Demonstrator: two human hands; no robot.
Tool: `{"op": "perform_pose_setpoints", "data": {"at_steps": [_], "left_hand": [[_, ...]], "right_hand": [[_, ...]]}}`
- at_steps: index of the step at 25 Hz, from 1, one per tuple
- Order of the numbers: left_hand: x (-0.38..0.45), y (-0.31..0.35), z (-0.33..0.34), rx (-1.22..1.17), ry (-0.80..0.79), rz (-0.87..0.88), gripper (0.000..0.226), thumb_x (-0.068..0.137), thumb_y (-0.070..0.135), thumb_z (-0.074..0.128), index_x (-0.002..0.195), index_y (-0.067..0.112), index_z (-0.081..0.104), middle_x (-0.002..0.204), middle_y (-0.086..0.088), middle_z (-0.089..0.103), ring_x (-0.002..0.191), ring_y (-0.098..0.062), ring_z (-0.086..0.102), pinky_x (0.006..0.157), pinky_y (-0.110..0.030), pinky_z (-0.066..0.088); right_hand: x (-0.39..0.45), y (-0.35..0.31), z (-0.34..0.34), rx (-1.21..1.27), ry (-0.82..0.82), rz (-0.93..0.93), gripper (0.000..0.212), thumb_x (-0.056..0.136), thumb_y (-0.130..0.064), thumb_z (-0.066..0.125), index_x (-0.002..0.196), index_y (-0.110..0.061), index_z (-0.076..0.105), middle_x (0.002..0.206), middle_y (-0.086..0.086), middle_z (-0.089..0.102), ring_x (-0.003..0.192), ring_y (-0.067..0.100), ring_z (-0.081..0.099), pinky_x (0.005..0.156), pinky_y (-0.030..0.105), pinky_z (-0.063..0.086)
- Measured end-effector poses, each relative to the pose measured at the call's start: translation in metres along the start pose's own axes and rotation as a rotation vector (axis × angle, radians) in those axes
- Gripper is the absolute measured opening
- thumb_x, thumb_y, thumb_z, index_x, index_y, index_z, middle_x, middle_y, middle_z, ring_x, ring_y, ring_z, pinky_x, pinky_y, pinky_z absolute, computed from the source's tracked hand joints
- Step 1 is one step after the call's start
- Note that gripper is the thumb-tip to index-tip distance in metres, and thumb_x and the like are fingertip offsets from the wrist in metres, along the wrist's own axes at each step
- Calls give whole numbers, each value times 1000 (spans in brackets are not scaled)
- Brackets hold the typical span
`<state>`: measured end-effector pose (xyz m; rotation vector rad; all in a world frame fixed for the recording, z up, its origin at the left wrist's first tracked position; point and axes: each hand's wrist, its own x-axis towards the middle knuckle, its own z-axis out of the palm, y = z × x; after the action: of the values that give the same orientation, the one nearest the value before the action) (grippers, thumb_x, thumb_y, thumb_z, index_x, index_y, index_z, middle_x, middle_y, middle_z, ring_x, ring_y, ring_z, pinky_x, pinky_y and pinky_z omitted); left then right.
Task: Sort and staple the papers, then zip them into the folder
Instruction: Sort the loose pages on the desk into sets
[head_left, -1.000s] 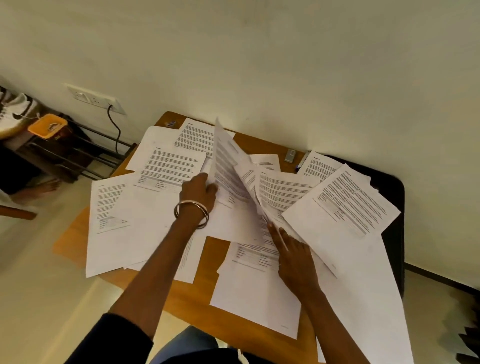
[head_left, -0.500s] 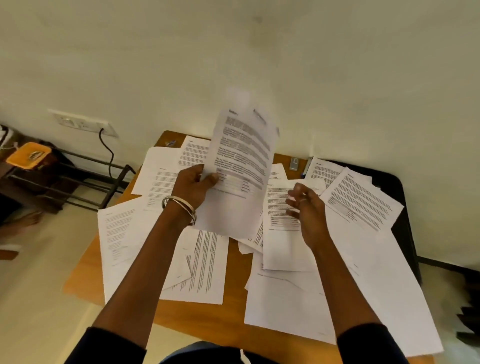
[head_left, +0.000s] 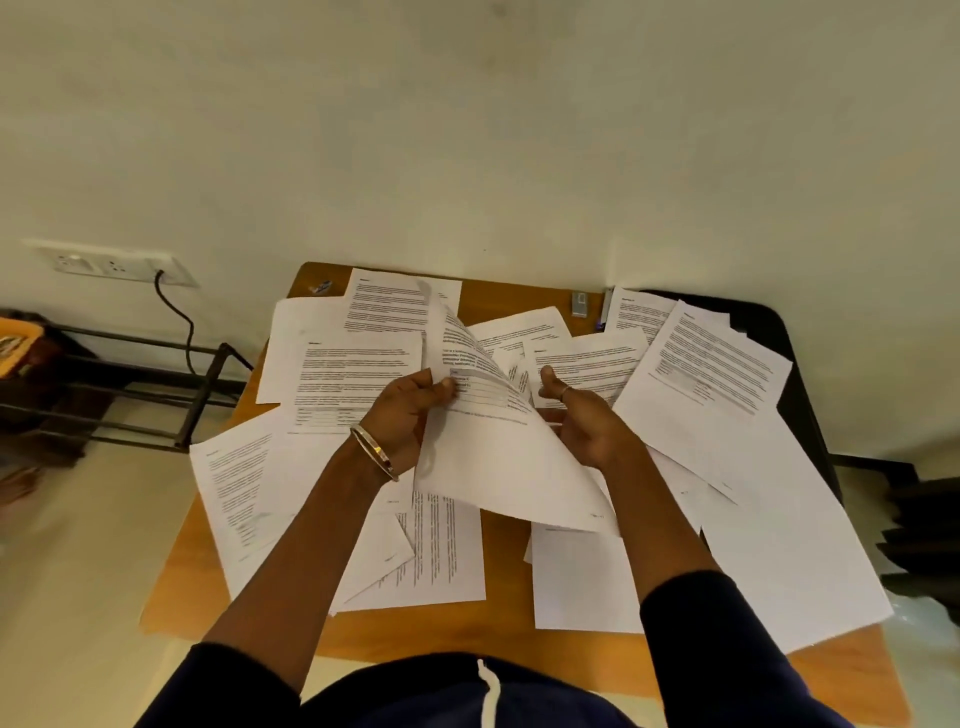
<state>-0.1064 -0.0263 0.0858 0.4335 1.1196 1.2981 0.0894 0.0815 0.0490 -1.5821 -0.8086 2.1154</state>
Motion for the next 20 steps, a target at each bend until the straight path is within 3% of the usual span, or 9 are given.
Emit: {"op": "perform_pose_setpoints", "data": {"at_steps": [2, 4, 6, 9, 11, 12, 14, 16, 20], "left_hand": [[-1, -3, -3, 5, -65, -32, 30, 84, 1, 53, 112, 8, 61, 105, -5, 71, 96, -23, 67, 79, -33, 57], [-3, -2, -10, 22, -128, -60, 43, 78, -6, 55, 118, 10, 59, 112, -7, 68, 103, -26, 64, 86, -38, 55], [-5, 1, -19, 116, -126, -64, 47, 78, -13, 55, 117, 14, 59, 110, -5, 70, 106, -30, 62, 86, -38, 55], [-2, 9, -21, 381, 107, -84, 56, 81, 3, 66, 132, 16, 47, 116, -6, 65, 114, -32, 57, 91, -49, 50], [5, 12, -19, 828, 382, 58, 70, 78, 24, 73, 138, 15, 39, 129, -10, 55, 121, -30, 50, 100, -49, 42], [7, 13, -13, 1026, 447, 200, 70, 77, 29, 74, 137, 13, 42, 133, -12, 51, 124, -29, 46, 103, -44, 39], [10, 17, 10, 1164, 403, 466, 60, 78, 32, 72, 131, 14, 50, 134, -10, 50, 126, -26, 43, 106, -39, 33], [17, 19, 41, 1211, 265, 558, 56, 80, 40, 67, 129, 19, 51, 134, -5, 51, 125, -25, 44, 107, -39, 32], [37, 12, 84, 1499, 190, 404, 49, 86, 46, 55, 133, 34, 44, 138, 8, 48, 132, -20, 37, 113, -57, 9]], "right_hand": [[1, 8, 0, 148, -25, -55, 36, 85, -14, 69, 119, -8, 60, 105, 14, 71, 91, 26, 68, 79, 38, 56], [0, 8, -5, 266, 16, -146, 49, 78, 4, 70, 124, -4, 57, 123, 19, 62, 105, 31, 63, 86, 41, 55], [-6, 2, -14, 346, 52, -269, 56, 73, 11, 70, 124, -9, 57, 117, 16, 65, 102, 29, 66, 81, 41, 57], [-19, -5, -30, 250, 60, -422, 67, 71, 21, 64, 126, -15, 55, 108, 10, 70, 96, 25, 68, 73, 37, 59], [-28, -2, -34, 110, 80, -459, 63, 73, 23, 62, 126, -11, 54, 105, 7, 70, 95, 23, 68, 70, 29, 57], [-32, 0, -35, 47, 73, -469, 59, 75, 23, 60, 125, -8, 55, 105, 7, 70, 94, 23, 68, 70, 27, 57], [-40, 5, -34, -55, 34, -471, 50, 78, 20, 59, 121, -7, 58, 104, 8, 71, 92, 24, 70, 72, 27, 58], [-47, 7, -36, -124, -16, -479, 44, 82, 16, 57, 121, -5, 60, 103, 7, 72, 91, 22, 71, 73, 26, 57], [-55, 7, -47, -187, -111, -489, 42, 86, 9, 58, 124, -8, 60, 110, 6, 72, 99, 24, 69, 82, 33, 57]]}}
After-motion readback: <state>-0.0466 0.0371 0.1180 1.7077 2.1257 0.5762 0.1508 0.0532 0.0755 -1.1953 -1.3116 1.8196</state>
